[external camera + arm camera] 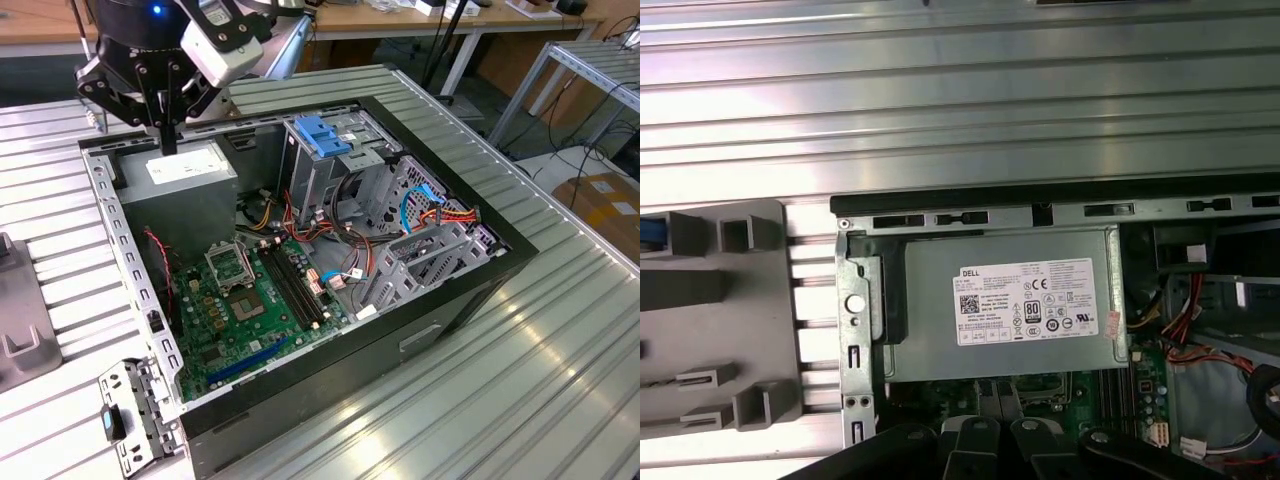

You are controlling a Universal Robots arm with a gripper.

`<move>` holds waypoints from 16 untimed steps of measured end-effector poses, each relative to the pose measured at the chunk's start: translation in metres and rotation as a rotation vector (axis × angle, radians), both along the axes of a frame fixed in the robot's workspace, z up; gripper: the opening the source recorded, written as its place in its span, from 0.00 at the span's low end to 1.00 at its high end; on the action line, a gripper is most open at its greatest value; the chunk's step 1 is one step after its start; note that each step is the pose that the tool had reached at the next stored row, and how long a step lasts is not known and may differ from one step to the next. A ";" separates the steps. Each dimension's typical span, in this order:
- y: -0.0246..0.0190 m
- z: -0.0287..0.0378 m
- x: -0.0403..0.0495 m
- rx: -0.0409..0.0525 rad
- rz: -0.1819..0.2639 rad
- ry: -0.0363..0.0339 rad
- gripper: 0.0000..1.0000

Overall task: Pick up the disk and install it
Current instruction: 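Reach for the disk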

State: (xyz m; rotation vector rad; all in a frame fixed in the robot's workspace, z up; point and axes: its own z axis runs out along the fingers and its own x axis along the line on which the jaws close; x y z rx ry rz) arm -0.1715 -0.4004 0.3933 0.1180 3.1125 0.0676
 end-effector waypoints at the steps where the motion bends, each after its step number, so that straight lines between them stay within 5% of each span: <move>1: 0.0000 0.0000 -0.0002 0.0000 0.000 0.0000 0.10; 16: 0.0000 0.0000 -0.0050 0.0000 0.000 0.0000 0.10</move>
